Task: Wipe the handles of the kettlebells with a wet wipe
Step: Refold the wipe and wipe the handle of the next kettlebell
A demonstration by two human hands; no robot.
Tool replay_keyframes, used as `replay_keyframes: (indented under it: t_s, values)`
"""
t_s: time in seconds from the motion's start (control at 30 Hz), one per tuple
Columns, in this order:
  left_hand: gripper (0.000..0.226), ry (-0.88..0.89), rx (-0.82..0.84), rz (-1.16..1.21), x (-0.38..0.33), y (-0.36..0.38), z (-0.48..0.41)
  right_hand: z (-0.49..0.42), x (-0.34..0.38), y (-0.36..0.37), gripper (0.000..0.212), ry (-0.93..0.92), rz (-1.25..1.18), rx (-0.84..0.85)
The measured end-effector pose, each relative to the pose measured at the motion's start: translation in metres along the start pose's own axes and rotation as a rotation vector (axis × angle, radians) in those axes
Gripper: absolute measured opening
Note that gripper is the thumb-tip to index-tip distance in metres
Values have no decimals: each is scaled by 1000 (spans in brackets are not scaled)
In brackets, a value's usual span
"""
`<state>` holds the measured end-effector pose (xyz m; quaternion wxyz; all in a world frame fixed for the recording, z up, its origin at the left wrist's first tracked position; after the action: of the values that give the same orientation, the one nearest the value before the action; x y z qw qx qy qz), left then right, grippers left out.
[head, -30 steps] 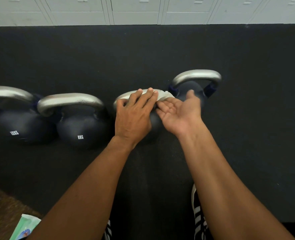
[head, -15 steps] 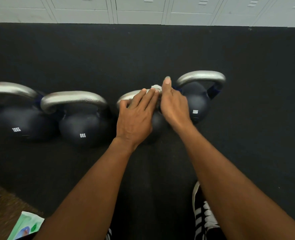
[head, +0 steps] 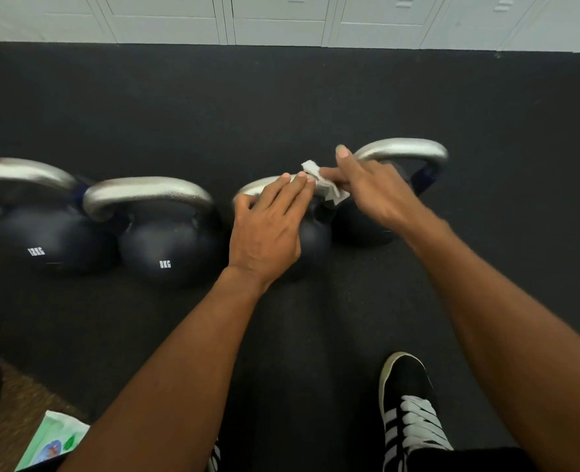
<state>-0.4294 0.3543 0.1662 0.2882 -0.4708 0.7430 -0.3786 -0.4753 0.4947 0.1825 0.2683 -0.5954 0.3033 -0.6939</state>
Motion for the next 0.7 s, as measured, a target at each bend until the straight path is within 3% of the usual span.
replay_keyframes:
  t_s: [0.2, 0.47, 0.7]
  values:
    - [56, -3, -43, 29, 3, -8, -5, 14, 6, 9, 59, -14, -66, -38]
    - [57, -1, -54, 62, 8, -13, 5, -28, 23, 30, 62, -25, -4, 174]
    - [53, -14, -53, 45, 12, -14, 5, -24, 25, 9, 58, -95, 61, 98]
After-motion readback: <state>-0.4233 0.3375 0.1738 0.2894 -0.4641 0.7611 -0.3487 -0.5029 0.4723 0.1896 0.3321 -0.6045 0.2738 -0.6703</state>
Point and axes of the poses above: each hand's wrist, its own z-axis away from the middle knuckle, its own y-axis out of the palm, x = y × z, the point moved 10 cm from there along -z, towards the middle knuckle, and after that the axes turned 14 degrees about -x, right-handed, at the moved point
